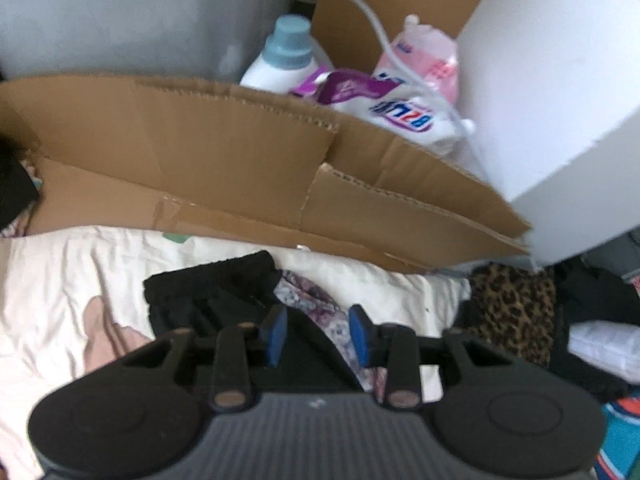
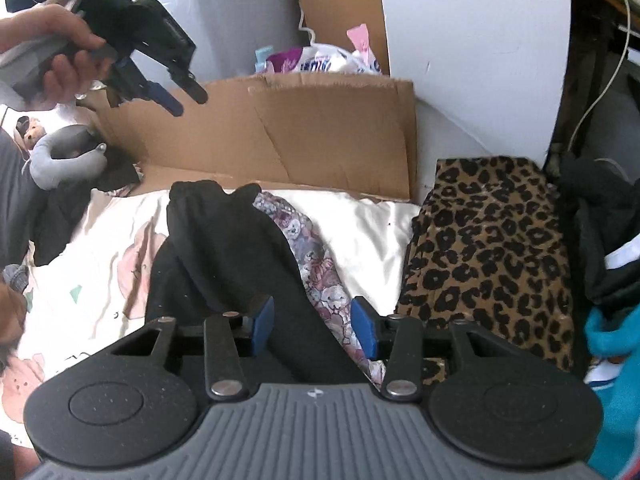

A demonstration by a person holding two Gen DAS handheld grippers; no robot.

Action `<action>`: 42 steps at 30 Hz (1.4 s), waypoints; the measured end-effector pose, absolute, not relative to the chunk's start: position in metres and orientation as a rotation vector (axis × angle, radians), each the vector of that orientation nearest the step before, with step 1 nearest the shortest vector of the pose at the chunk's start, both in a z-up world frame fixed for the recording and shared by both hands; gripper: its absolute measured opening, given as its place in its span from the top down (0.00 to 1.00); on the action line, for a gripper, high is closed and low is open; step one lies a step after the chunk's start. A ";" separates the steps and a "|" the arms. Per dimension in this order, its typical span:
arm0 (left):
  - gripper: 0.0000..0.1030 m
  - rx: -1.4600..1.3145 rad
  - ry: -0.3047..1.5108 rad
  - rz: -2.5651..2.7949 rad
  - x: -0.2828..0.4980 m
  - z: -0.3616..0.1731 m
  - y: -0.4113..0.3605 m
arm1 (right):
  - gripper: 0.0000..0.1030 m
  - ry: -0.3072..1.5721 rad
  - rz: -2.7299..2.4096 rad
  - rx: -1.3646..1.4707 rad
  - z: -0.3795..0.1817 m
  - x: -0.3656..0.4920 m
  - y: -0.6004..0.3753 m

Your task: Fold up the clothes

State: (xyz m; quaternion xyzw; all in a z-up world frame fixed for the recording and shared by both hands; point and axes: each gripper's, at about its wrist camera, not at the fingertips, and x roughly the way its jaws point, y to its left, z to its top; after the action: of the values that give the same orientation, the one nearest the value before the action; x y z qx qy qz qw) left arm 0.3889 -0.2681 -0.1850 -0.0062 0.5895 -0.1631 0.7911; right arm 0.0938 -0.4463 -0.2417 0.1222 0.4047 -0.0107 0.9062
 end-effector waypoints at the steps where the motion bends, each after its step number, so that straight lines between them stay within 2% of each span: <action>1: 0.65 -0.020 1.270 -0.346 0.392 -0.194 -0.269 | 0.55 0.831 -0.017 0.260 -0.249 0.096 -0.448; 9: 0.68 -0.052 1.240 -0.348 0.407 -0.274 -0.281 | 0.58 0.815 0.014 0.240 -0.308 0.118 -0.451; 11: 0.72 -0.049 1.239 -0.351 0.408 -0.288 -0.285 | 0.58 0.814 0.015 0.231 -0.321 0.123 -0.452; 13: 0.72 -0.045 1.240 -0.353 0.409 -0.302 -0.289 | 0.58 0.813 0.014 0.229 -0.332 0.127 -0.454; 23: 0.72 -0.096 1.326 -0.269 0.399 -0.342 -0.276 | 0.60 0.815 0.003 0.246 -0.359 0.159 -0.461; 42: 0.72 -0.144 1.438 -0.196 0.396 -0.379 -0.248 | 0.60 0.906 0.034 0.195 -0.397 0.137 -0.433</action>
State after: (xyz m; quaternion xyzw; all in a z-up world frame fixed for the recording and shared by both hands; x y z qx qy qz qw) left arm 0.3963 -0.2481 -0.3786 -0.0660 0.6571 -0.0897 0.7455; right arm 0.1371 -0.4333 -0.3969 0.0940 0.4370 0.0162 0.8944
